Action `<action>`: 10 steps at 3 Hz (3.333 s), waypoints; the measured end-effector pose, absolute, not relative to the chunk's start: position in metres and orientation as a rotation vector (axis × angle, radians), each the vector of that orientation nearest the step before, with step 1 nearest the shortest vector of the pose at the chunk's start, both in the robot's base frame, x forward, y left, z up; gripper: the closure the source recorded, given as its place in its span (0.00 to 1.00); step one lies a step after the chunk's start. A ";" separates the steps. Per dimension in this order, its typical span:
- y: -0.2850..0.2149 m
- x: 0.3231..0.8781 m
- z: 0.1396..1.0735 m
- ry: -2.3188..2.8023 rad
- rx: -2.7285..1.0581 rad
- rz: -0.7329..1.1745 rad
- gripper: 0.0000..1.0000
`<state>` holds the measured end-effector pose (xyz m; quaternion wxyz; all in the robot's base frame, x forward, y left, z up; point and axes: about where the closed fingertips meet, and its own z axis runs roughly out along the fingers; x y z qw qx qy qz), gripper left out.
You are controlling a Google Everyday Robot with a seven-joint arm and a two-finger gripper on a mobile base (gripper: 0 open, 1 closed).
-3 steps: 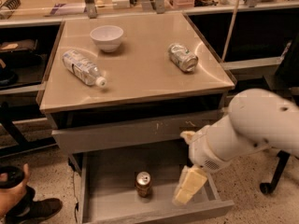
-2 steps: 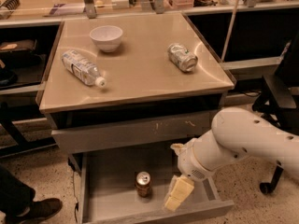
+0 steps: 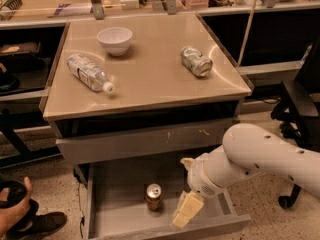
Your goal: Place orange can into middle drawer
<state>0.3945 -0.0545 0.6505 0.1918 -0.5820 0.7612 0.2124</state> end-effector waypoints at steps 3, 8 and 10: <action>-0.020 0.474 0.525 2.083 -1.348 0.717 0.00; 0.014 0.492 0.445 1.938 -1.256 0.778 0.00; 0.030 0.489 0.419 1.948 -1.250 0.827 0.00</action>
Offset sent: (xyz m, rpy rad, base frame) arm 0.0794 0.0365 -0.1131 0.2309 -0.0758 -0.1545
